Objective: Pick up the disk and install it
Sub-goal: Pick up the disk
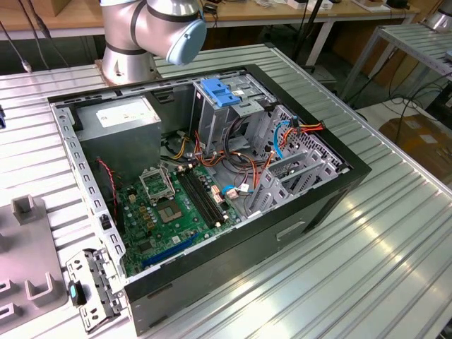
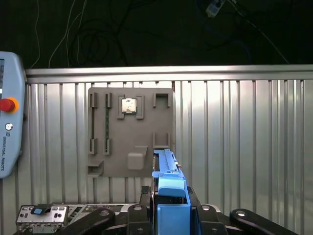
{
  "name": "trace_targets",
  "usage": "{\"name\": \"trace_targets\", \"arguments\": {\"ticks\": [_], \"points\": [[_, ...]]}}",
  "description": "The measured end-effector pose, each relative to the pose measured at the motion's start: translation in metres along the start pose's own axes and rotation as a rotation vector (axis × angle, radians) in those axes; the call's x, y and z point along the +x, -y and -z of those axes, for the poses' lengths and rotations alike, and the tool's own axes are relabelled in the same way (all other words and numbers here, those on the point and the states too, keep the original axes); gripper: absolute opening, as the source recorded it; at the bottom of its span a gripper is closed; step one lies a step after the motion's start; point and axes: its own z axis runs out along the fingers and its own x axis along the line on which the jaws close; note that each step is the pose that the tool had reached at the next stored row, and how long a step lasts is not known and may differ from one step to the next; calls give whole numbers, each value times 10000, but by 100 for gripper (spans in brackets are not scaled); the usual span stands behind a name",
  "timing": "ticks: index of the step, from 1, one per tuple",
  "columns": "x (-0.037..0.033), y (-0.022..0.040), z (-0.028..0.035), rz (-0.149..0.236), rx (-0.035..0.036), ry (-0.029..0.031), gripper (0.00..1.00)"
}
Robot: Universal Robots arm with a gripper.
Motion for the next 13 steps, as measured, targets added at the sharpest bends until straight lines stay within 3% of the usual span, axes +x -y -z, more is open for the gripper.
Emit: {"name": "trace_targets", "arguments": {"ticks": [13], "points": [[-4, 181, -1, 0, 0, 0, 37]]}}
